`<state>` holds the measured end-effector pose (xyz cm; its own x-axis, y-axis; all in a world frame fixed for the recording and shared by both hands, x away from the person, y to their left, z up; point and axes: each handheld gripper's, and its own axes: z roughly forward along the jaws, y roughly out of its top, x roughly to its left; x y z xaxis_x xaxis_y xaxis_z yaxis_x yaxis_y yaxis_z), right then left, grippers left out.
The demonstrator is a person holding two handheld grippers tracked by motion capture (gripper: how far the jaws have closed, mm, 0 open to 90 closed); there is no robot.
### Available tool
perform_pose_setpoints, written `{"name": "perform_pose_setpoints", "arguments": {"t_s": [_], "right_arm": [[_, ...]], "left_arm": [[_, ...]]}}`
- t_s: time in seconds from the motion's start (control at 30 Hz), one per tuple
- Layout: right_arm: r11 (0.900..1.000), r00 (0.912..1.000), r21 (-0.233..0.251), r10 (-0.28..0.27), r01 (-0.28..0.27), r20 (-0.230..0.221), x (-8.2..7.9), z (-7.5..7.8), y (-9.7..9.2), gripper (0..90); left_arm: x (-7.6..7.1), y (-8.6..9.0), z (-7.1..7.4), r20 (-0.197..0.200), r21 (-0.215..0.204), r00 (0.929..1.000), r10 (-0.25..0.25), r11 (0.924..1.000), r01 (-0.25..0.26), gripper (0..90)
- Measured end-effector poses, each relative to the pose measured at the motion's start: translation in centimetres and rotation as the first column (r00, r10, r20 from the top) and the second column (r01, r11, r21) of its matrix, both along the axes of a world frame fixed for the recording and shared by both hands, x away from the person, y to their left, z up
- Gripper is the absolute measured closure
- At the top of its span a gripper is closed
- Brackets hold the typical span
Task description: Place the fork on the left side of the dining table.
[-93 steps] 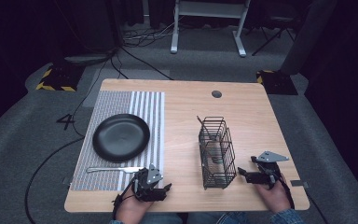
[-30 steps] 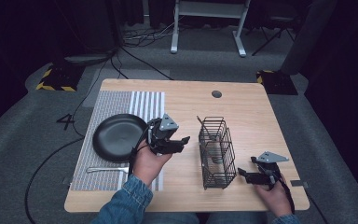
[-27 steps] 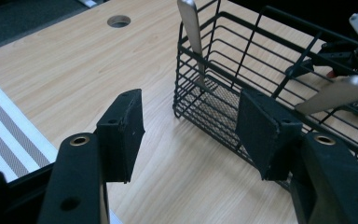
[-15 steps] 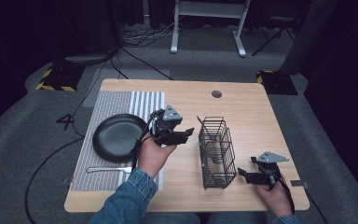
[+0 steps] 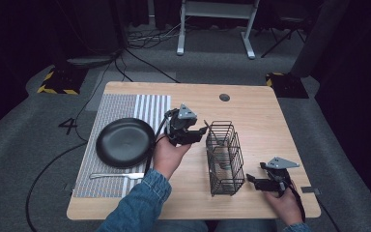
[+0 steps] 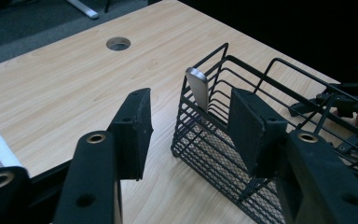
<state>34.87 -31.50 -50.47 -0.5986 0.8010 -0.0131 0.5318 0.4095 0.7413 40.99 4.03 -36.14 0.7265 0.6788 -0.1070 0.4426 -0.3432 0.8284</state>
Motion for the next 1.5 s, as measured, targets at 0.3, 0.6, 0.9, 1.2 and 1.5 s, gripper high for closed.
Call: {"name": "perform_pose_setpoints", "arguments": {"t_s": [0.3, 0.6, 0.9, 1.2, 1.5], "right_arm": [[1.0, 1.0, 0.001, -0.002, 0.002, -0.001, 0.0, 0.0, 0.0, 20.7], [1.0, 1.0, 0.001, -0.003, 0.003, 0.0, 0.0, 0.0, 0.0, 20.9], [1.0, 1.0, 0.001, -0.003, 0.003, 0.0, 0.0, 0.0, 0.0, 20.9], [1.0, 1.0, 0.001, -0.003, 0.003, 0.001, -0.1, 0.0, 0.0, 21.0], [1.0, 1.0, 0.001, -0.003, 0.003, 0.001, -0.1, 0.0, 0.0, 21.1]], "left_arm": [[0.6, -1.0, -0.3, -0.009, 0.001, 0.9999, 0.009, 1.0, -0.009, 66.9], [1.2, -1.4, -0.4, -0.019, 0.004, 0.9996, 0.021, 0.9998, -0.021, 77.3], [1.8, -1.7, 0.0, -0.013, 0.005, 0.9997, 0.018, 0.9998, -0.018, 72.9], [2.1, -1.8, 0.3, -0.028, -0.016, 0.9996, -0.002, 0.9999, 0.002, 76.9], [2.1, -1.8, 0.6, -0.05, -0.06, 0.9984, -0.025, 0.998, 0.022, 80.0]]}}
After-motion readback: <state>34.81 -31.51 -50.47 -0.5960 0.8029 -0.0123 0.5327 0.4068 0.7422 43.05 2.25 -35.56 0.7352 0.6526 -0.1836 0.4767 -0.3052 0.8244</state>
